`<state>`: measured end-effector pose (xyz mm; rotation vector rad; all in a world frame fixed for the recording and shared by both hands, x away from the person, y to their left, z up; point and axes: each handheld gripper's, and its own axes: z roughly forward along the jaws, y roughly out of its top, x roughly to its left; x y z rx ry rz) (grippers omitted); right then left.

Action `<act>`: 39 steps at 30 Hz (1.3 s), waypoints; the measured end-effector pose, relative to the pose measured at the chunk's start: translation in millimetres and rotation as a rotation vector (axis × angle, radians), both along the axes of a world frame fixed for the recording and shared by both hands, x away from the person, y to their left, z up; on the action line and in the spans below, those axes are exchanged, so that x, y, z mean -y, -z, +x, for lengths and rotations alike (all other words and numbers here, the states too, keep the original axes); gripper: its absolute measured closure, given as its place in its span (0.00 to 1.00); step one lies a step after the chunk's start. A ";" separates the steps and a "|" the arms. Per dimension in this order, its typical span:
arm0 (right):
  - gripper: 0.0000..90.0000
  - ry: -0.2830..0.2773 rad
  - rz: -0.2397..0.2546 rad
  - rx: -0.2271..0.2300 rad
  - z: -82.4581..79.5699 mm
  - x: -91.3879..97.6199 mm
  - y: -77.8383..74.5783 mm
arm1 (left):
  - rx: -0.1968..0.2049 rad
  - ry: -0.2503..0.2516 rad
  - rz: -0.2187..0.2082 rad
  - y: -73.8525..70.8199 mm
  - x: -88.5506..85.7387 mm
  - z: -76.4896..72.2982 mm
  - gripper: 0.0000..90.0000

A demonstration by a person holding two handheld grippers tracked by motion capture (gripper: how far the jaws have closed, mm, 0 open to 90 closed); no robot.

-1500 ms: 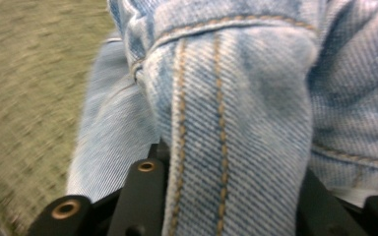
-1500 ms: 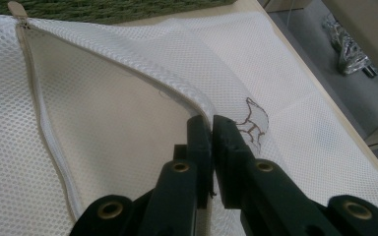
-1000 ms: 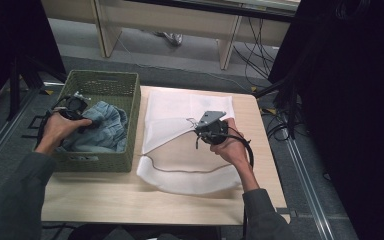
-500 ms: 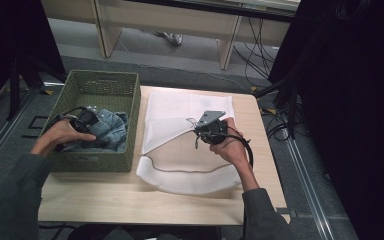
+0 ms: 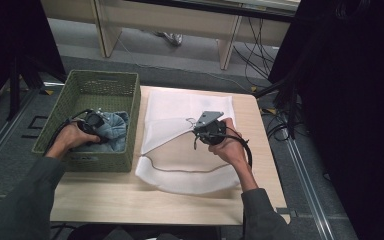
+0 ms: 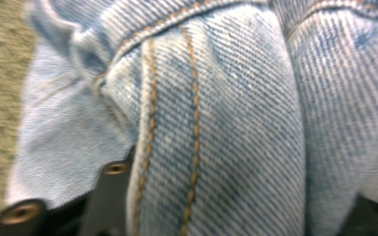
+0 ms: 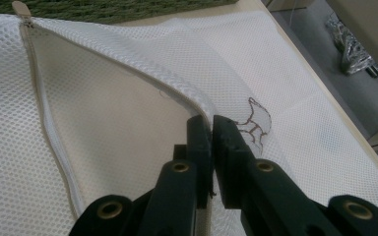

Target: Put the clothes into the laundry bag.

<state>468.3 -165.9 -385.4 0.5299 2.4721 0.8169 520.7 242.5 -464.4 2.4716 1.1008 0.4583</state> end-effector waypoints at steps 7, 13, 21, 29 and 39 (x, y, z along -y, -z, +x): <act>0.96 -0.005 0.003 0.006 2.8 2.7 -0.6 | 0.060 -0.116 -0.084 -7.8 -3.3 3.7 0.64; 0.96 -0.001 0.005 -0.005 2.3 2.1 0.5 | -0.101 0.018 -0.070 -6.3 -4.2 -0.8 0.16; 0.96 -0.025 -0.007 0.011 2.1 2.0 -0.1 | -0.113 0.125 0.146 17.6 9.7 -1.8 0.00; 0.96 -0.009 -0.005 -0.004 0.8 2.0 0.1 | -0.072 0.006 0.162 9.9 8.8 4.9 0.53; 0.96 -0.001 0.005 0.014 1.2 2.6 -1.2 | 0.061 -0.041 0.081 -13.3 0.9 -1.7 0.75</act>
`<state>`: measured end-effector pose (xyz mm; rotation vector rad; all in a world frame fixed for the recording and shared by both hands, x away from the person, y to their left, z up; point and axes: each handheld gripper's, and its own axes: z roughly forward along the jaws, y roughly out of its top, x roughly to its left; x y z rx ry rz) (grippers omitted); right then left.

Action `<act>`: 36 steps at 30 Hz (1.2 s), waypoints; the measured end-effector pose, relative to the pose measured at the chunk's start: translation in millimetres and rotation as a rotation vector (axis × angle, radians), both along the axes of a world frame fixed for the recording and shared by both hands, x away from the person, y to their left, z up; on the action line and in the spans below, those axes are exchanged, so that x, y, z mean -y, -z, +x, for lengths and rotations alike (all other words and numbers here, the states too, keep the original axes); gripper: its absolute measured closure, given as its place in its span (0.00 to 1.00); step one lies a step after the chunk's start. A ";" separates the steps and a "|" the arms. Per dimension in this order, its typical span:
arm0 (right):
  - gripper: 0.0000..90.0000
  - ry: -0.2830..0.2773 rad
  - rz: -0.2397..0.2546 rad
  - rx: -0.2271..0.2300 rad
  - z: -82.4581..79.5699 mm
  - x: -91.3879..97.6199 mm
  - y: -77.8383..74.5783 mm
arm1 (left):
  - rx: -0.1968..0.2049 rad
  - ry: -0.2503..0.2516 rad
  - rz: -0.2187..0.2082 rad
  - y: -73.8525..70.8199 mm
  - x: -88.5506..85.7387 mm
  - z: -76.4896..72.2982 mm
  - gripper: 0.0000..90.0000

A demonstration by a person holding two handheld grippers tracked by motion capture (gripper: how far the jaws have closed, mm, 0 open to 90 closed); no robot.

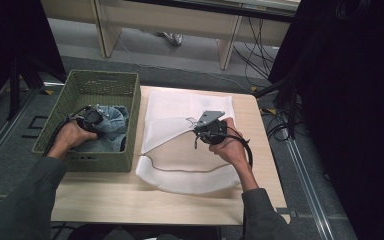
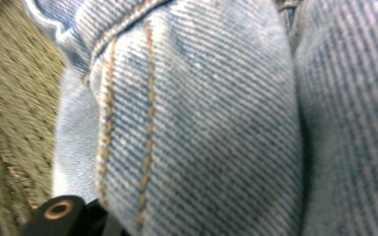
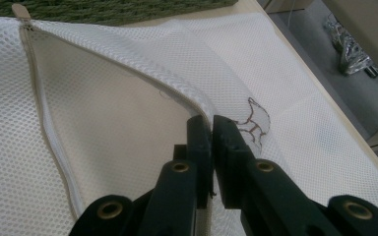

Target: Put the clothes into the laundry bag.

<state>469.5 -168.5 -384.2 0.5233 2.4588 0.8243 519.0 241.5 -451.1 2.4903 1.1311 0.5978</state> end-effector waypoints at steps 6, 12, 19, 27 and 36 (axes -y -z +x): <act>0.97 -0.009 0.007 0.008 1.6 2.3 -2.0 | 0.077 -0.005 -0.076 -37.7 -9.1 -13.3 0.76; 0.97 0.003 0.008 0.007 0.4 0.3 -1.9 | 0.124 0.026 -0.141 -82.7 -12.0 -31.1 0.76; 0.97 -0.007 0.008 0.017 0.8 2.4 -3.5 | 0.175 0.037 -0.216 -132.3 -16.3 -54.8 0.76; 0.97 0.012 0.019 0.024 0.7 3.5 -6.4 | 0.210 0.130 -0.280 -176.9 -13.1 -88.7 0.76; 0.97 0.024 0.032 0.035 -0.9 4.3 -12.4 | 0.196 0.248 -0.359 -199.7 7.2 -125.8 0.76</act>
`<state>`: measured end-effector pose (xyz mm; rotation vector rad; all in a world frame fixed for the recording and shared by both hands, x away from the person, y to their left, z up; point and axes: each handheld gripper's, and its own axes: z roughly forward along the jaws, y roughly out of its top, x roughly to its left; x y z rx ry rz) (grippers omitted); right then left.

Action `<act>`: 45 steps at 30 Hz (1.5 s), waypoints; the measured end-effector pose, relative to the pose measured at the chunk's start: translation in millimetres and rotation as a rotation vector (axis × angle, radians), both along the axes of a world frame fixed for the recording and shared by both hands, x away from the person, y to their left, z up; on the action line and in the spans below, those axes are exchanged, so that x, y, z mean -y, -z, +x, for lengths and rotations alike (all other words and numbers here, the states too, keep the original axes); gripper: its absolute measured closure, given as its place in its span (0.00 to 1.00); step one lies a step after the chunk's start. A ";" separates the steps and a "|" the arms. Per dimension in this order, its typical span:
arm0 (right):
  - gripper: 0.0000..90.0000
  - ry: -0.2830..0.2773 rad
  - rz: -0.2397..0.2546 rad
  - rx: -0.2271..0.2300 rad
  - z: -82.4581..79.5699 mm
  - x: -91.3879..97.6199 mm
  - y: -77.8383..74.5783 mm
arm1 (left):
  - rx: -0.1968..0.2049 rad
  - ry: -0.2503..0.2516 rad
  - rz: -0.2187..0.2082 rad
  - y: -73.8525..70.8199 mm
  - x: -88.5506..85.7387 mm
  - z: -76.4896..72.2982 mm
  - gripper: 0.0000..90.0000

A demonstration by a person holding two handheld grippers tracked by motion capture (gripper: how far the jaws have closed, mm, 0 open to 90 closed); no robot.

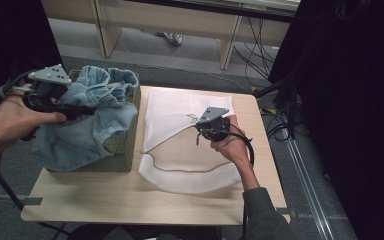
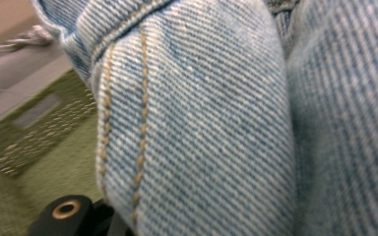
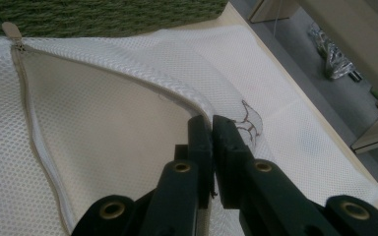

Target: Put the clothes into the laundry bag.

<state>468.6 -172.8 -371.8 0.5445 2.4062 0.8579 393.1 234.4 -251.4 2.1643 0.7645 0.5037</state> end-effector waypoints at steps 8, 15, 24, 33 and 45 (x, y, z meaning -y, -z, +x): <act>0.98 0.003 0.030 0.039 0.6 4.7 -12.9 | -0.037 0.163 -0.103 11.5 42.2 -31.1 0.76; 0.98 -0.001 0.047 0.047 1.6 6.2 -16.8 | -0.090 0.279 -0.156 32.2 89.3 -35.3 0.75; 0.98 -0.005 0.084 0.047 2.1 11.6 -21.1 | -0.223 0.373 -0.138 82.7 151.6 -20.2 0.74; 0.98 -0.010 0.106 0.063 -1.3 14.7 -30.9 | -0.272 0.347 -0.031 115.2 180.3 3.8 0.73; 0.98 -0.033 0.099 0.065 -9.2 0.0 -36.9 | -0.354 0.212 -0.034 147.9 204.2 52.1 0.72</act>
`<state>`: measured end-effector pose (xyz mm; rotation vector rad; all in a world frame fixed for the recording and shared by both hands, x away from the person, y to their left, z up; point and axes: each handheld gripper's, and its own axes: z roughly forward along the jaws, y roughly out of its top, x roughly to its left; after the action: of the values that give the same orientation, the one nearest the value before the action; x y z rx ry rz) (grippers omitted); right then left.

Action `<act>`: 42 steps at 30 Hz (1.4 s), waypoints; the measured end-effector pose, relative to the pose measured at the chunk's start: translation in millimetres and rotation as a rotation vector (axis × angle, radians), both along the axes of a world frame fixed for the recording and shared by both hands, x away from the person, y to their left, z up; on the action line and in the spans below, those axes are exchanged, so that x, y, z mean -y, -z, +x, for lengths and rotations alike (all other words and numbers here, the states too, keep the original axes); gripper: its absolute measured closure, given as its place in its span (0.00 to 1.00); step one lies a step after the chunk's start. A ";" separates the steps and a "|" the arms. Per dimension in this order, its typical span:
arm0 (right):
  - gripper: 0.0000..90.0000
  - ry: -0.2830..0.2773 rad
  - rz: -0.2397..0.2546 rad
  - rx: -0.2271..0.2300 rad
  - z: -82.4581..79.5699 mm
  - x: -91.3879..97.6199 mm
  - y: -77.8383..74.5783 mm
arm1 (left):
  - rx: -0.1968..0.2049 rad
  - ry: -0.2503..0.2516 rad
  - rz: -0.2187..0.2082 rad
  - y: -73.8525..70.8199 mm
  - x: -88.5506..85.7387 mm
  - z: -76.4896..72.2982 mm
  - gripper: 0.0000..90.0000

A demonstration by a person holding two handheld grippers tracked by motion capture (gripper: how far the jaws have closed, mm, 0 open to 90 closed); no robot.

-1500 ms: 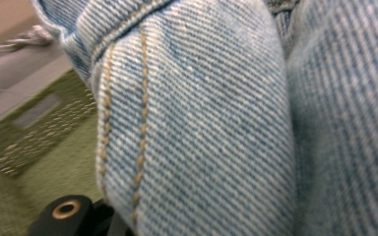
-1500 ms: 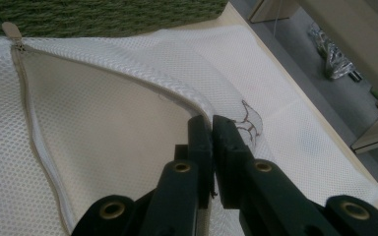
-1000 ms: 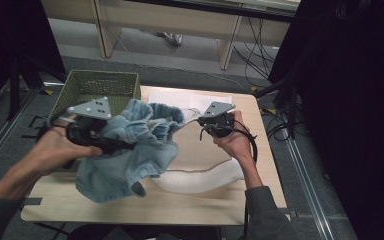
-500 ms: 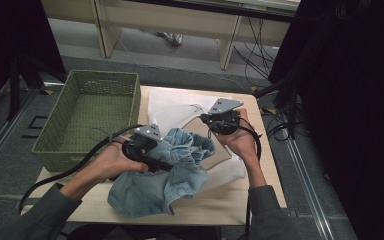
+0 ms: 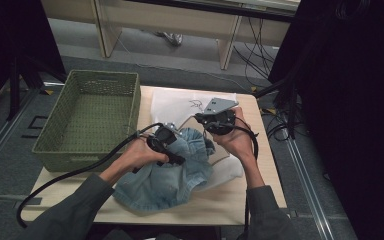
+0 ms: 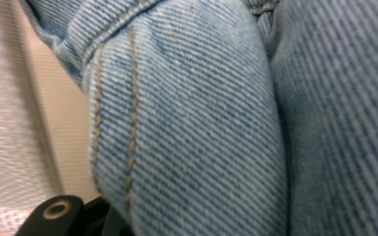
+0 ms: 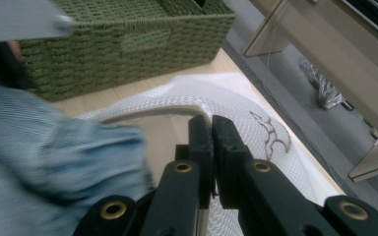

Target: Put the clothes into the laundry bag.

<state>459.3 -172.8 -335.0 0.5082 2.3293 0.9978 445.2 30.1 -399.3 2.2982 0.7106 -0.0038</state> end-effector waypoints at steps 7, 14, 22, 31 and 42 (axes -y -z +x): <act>0.98 -0.031 -0.013 0.015 0.9 -5.8 0.5 | 0.115 -0.189 0.090 4.0 2.8 14.5 0.71; 0.98 -0.038 -0.021 -0.007 2.9 -8.8 4.7 | 0.163 -0.309 0.092 27.5 18.5 30.3 0.64; 0.98 -0.038 -0.040 -0.047 6.5 -9.2 16.6 | 0.116 -0.350 0.061 33.7 19.8 34.9 0.33; 0.98 -0.030 -0.045 -0.066 6.4 -4.2 23.4 | 0.109 -0.202 0.086 3.8 -6.2 -2.6 0.27; 0.98 -0.031 -0.053 -0.073 4.3 -6.2 26.7 | 0.131 -0.197 0.032 5.3 -15.0 -12.4 0.24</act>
<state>463.6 -166.6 -361.6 0.4967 2.4286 0.9436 432.8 45.1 -404.6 2.2251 0.8705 0.2493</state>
